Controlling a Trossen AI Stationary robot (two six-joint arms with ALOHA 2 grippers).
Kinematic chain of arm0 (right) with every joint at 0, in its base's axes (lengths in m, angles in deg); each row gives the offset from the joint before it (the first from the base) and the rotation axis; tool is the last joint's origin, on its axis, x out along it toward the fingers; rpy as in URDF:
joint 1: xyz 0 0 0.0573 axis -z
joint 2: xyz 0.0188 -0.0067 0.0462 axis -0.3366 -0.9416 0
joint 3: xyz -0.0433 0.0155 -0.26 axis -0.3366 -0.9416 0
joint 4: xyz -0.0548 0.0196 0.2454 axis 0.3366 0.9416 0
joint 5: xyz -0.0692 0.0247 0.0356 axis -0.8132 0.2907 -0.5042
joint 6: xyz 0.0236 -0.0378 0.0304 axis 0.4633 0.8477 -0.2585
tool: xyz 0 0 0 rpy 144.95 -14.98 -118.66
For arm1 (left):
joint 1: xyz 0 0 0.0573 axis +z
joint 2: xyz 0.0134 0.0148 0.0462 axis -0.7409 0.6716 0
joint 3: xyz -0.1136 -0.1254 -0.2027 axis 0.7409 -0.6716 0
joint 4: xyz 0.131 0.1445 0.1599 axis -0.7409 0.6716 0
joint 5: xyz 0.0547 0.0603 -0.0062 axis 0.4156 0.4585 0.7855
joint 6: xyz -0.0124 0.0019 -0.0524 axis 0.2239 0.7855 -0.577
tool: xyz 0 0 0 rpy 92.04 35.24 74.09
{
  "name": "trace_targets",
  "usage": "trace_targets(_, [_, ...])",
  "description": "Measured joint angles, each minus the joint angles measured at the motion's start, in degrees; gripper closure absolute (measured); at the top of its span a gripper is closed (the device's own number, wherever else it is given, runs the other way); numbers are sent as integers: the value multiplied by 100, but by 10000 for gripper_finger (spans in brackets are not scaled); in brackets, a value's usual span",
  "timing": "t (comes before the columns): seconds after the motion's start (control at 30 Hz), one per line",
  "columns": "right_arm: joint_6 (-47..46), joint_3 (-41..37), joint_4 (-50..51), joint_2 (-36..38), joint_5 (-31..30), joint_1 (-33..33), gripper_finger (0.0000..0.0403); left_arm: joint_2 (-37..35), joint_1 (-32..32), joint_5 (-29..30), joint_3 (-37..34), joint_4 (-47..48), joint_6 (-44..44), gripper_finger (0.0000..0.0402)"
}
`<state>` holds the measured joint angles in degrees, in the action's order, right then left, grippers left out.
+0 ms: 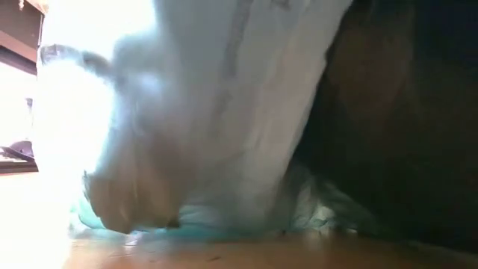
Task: Place trash/remove bag and relplace
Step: Close the blue trash bag
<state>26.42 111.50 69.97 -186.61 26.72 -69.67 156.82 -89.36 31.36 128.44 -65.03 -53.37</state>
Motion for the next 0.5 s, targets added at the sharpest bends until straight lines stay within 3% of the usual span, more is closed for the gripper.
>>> trace_targets(0.1, [-661,0,520,28,-1113,-196,200,-8,-116,286,0,10,131,401])
trace_targets(0.2, [-1932,0,1474,43,-1713,-291,196,-39,-282,515,0,93,165,401])
trace_targets(0.5, [-6676,-7,4921,44,-2043,-240,242,-61,-767,1620,2,133,505,401])
